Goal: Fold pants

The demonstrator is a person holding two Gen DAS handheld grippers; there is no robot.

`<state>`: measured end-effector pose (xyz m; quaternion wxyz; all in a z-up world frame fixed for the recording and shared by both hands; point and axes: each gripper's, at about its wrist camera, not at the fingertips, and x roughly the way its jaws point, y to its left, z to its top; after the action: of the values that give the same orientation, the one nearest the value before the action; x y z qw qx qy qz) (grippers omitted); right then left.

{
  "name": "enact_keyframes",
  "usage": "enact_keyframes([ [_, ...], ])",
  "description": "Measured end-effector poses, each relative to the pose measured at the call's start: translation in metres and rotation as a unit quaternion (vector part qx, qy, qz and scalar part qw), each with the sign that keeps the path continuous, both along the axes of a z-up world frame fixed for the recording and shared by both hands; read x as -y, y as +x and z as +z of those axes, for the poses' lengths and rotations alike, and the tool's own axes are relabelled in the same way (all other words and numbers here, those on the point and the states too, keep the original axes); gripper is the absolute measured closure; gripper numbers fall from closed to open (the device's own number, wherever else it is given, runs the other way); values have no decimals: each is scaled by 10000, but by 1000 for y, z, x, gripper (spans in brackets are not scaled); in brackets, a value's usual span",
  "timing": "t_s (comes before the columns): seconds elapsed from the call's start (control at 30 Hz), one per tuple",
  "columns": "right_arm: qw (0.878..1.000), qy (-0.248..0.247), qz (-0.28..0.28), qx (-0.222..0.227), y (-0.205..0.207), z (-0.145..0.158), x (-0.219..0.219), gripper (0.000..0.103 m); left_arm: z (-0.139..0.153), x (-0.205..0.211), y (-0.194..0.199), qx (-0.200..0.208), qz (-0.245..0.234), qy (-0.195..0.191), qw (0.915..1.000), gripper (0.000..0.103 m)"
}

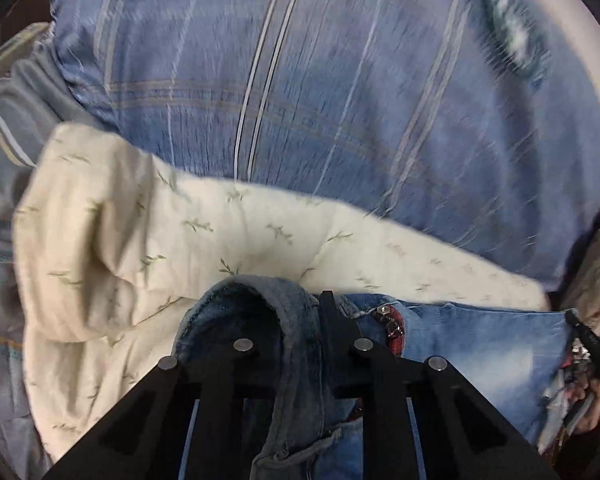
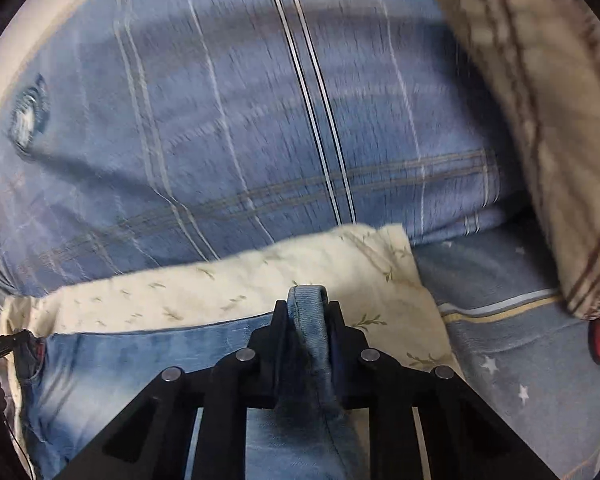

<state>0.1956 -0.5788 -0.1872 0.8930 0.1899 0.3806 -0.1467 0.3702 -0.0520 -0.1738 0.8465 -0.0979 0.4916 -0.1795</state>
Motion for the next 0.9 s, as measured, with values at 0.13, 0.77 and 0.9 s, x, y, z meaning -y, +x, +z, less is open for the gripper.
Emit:
enact_keyframes([
  [0.13,9990,8,-100,426,-26,32,-4,84,37,-23,-34,465,-133,-293,9984,86],
  [0.77,9985,301,-89,451,-242,14,-48,85,17,-94,-252,716,-625,-257,9951,86],
  [0.9,9982,601,-5,15,-269,-23,-56,81,-20,-98,-276,378,-622,-82,9973,85],
])
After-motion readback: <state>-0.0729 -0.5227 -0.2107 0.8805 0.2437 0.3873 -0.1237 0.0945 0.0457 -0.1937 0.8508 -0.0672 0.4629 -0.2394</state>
